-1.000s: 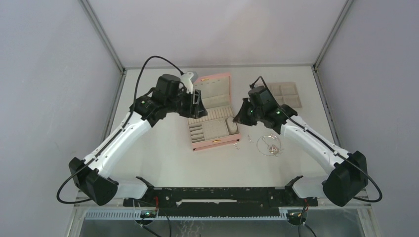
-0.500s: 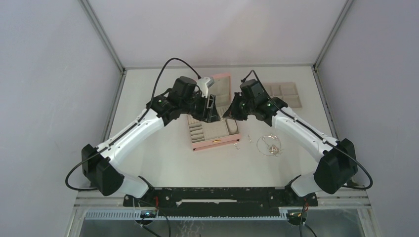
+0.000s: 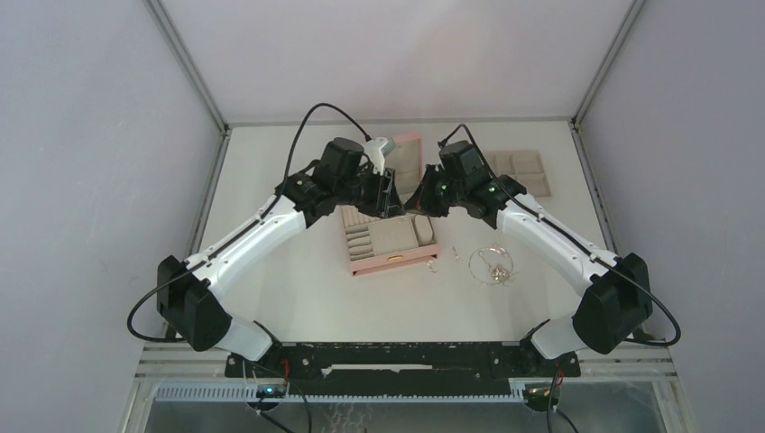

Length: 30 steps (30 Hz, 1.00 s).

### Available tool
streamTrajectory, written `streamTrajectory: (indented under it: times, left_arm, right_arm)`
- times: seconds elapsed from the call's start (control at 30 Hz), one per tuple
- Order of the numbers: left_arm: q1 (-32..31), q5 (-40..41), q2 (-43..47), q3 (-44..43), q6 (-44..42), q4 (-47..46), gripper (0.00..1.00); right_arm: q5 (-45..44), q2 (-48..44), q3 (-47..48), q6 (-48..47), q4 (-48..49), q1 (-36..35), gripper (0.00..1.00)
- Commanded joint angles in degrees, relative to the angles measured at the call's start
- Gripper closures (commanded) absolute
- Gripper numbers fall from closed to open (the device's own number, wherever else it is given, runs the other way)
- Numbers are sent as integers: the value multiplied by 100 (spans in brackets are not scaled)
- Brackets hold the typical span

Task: Organize the mixed jewelry
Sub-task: Pick up the jewelry from the center of the board.

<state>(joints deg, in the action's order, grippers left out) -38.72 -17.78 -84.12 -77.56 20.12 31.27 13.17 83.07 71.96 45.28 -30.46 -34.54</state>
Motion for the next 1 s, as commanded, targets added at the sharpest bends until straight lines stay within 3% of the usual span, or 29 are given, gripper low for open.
streamTrajectory:
  times: [0.0, 0.73, 0.97]
  left_arm:
    - [-31, 23, 29, 123, 128, -434, 57]
    - [103, -205, 202, 548, 413, -952, 64]
    - [118, -227, 237, 590, 430, -996, 72]
  right_arm:
    - [220, -10, 223, 153, 214, 64, 100]
    - [598, 34, 169, 350, 417, 211, 100]
    - [617, 26, 169, 350, 435, 212, 100]
